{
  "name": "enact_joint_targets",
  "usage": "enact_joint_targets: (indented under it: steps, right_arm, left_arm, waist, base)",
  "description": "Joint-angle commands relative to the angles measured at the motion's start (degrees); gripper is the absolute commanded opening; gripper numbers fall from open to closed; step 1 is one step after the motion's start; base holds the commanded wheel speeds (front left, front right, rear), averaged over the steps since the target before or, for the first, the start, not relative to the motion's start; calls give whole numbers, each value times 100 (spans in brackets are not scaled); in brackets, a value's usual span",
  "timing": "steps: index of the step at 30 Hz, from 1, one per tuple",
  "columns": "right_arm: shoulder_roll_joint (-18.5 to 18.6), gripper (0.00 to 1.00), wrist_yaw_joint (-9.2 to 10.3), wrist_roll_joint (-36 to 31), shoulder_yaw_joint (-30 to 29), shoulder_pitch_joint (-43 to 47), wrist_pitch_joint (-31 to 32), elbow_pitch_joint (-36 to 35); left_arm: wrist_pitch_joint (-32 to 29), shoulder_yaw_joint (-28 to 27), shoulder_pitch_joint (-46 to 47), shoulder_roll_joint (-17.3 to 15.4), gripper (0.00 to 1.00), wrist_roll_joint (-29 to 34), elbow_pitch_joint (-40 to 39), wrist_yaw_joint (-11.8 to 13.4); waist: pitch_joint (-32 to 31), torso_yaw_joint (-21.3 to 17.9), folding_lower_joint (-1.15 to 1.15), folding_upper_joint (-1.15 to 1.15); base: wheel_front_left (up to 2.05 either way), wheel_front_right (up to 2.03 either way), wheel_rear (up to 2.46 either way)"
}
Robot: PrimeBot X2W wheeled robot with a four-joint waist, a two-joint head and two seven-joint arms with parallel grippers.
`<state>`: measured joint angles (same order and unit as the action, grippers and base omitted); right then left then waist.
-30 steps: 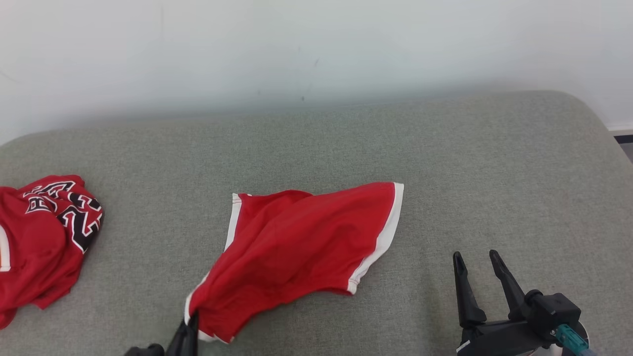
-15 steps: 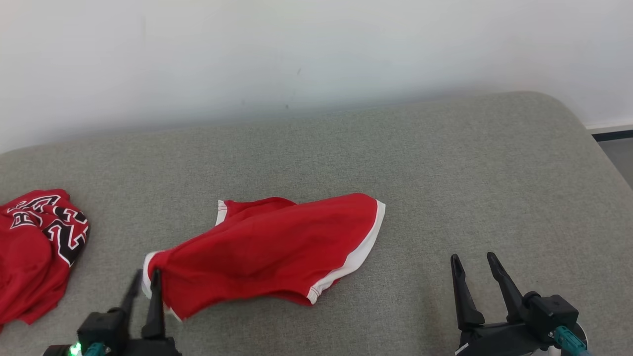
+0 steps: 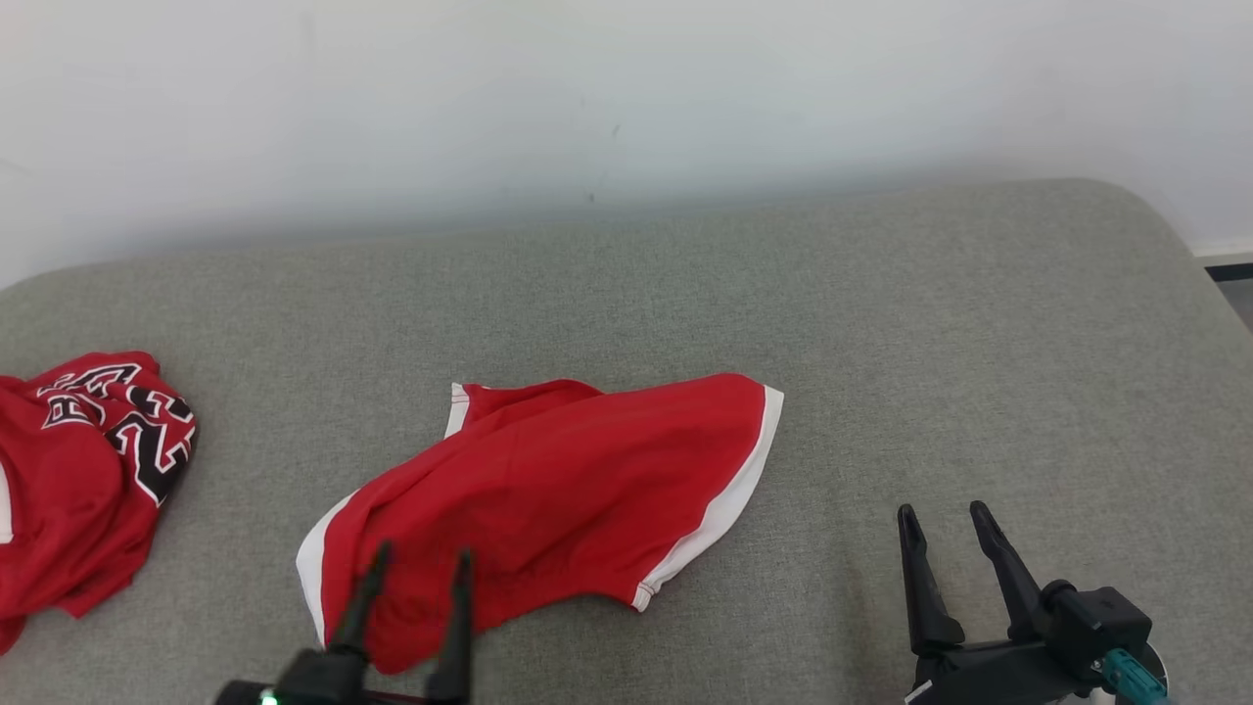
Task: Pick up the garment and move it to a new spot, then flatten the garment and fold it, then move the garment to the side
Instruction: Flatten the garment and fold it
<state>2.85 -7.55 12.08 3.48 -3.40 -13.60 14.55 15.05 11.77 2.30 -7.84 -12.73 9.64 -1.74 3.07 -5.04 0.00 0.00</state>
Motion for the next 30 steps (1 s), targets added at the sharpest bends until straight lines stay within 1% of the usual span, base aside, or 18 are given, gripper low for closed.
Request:
enact_joint_targets:
  steps: [1, 6, 8, 14, 17, 24, 25, 26, 27, 28, 30]
  right_arm:
    - [7, 100, 13, 42, 17, -38, -10, 0]
    - [8, 100, 13, 55, 82, -122, -12, 10]
    - [6, 100, 13, 64, 85, -155, -22, 17]
    - [5, 100, 13, 66, 62, -220, -54, 46]
    - [5, 100, 13, 62, 62, -271, -65, 37]
    - [5, 100, 13, 80, 54, -325, -112, 71]
    - [5, 100, 13, 81, 54, -330, -112, 79]
    - [5, 100, 13, 80, 43, -326, -113, 87]
    - [5, 100, 13, 73, 26, -315, -115, 95]
    - [5, 100, 13, 60, 11, -305, -120, 100]
    - [5, 100, 13, 34, -3, -283, -117, 115]
  left_arm:
    - [19, 137, 36, 75, 100, 70, 65, -74]
    - [19, 664, 281, 240, 100, 192, 475, -274]
    - [18, 890, 407, 247, 100, 334, 673, -315]
    - [18, 1311, 723, 341, 100, 440, 1278, -416]
    - [19, 1472, 948, 349, 100, 596, 1643, -388]
    - [19, 1605, 1338, 420, 100, 606, 2428, -365]
    - [19, 1602, 1388, 429, 69, 568, 2546, -360]
    - [19, 1622, 1415, 436, 46, 566, 2672, -352]
    - [19, 1611, 1448, 443, 27, 540, 2755, -331]
    - [19, 1605, 1468, 449, 0, 521, 2815, -327]
    - [18, 1598, 1445, 458, 0, 447, 2923, -325]
  waist:
    - [43, 12, 0, 0]
    - [159, -114, 0, 0]
    - [227, -200, 0, 0]
    - [397, -455, 0, 0]
    - [491, -566, 0, 0]
    - [574, -682, 0, 0]
    - [574, -684, 0, 0]
    - [564, -680, 0, 0]
    - [551, -667, 0, 0]
    - [530, -644, 0, 0]
    - [471, -589, 0, 0]
  base:
    - [0, 0, 0]
    - [0, 0, 0]
    - [0, 0, 0]
    - [0, 0, 0]
    - [0, 0, 0]
    - [0, 0, 0]
    - [0, 0, 0]
    - [0, 0, 0]
    - [0, 0, 0]
    - [0, 0, 0]
    - [0, 0, 0]
